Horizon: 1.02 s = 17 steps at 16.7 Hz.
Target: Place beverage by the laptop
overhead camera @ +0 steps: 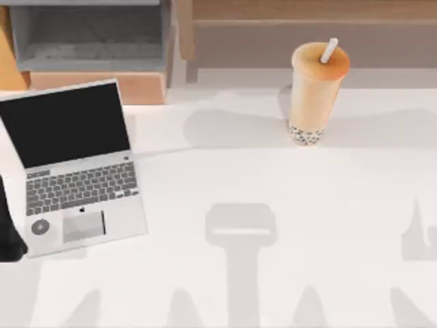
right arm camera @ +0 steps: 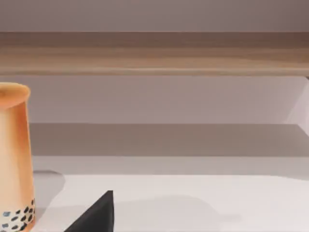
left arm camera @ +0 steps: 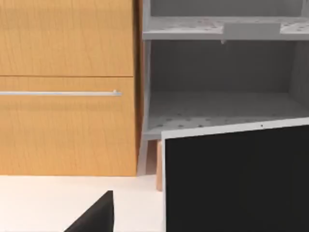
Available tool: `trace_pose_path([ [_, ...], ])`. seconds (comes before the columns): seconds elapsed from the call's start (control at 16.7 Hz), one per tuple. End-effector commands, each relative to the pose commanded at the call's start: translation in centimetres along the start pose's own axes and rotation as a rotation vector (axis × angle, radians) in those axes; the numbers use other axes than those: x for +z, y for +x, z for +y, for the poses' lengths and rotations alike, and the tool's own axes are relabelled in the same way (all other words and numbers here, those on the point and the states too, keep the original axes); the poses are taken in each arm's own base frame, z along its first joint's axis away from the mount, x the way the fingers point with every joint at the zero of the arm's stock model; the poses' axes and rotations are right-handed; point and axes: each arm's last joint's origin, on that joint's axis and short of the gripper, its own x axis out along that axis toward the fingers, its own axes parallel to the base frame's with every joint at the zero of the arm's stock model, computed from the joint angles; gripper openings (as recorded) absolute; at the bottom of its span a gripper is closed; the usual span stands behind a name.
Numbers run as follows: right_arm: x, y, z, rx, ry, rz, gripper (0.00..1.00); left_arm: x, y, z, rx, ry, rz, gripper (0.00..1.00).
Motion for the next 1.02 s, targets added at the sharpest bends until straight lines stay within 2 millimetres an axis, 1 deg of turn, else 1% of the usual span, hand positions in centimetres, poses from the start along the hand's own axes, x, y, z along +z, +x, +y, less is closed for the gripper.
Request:
trace_pose_path([
  [0.24,0.2,0.1,0.1,0.001,0.003,0.003,1.00,0.0,0.0,0.0,0.000,0.000,0.000,1.00],
  [0.48,0.9,1.1,0.7,0.005,0.023,0.031,1.00,0.0,0.0,0.0,0.000,0.000,0.000,1.00],
  [0.78,2.1,3.5,2.5,0.013,0.048,0.072,1.00,0.0,0.0,0.0,0.000,0.000,0.000,1.00],
  [1.02,2.5,6.3,5.0,0.018,0.054,0.097,1.00,0.0,0.0,0.0,0.000,0.000,0.000,1.00],
])
